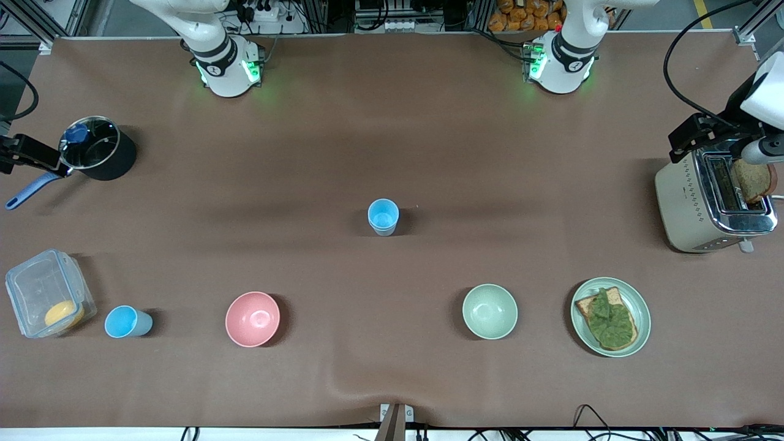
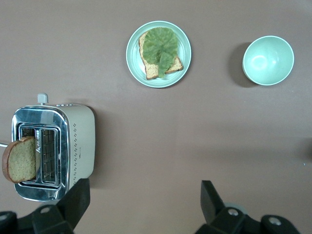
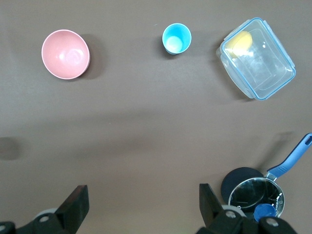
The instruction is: Stack blue cups with both arms
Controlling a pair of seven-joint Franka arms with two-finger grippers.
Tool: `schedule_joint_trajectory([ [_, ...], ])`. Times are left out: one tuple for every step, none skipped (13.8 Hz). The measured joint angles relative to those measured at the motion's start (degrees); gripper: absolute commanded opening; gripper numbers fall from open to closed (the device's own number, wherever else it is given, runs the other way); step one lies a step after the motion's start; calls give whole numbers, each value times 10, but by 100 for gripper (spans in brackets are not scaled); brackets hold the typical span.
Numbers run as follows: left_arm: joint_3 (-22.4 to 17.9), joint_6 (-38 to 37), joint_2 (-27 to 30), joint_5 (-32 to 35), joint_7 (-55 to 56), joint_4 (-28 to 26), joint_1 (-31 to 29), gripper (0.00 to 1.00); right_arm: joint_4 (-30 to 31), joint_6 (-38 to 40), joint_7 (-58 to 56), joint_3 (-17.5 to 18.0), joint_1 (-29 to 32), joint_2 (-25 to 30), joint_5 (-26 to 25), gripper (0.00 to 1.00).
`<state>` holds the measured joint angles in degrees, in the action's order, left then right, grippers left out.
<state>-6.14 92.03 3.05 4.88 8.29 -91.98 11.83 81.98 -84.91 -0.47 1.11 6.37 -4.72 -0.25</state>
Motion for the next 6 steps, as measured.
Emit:
schedule_joint_trajectory([
  [0,0,0,0,0,0,0,100,0,0,0,1,-1,0,0,100],
  [0,0,0,0,0,1,0,100,0,0,0,2,-2,0,0,100],
  [0,0,0,0,0,1,0,100,0,0,0,3,-3,0,0,100],
  [1,0,0,0,0,1,0,100,0,0,0,4,-3,0,0,100],
  [1,0,0,0,0,1,0,100,0,0,0,4,-3,0,0,100],
  [1,0,0,0,0,1,0,100,0,0,0,3,-3,0,0,100],
])
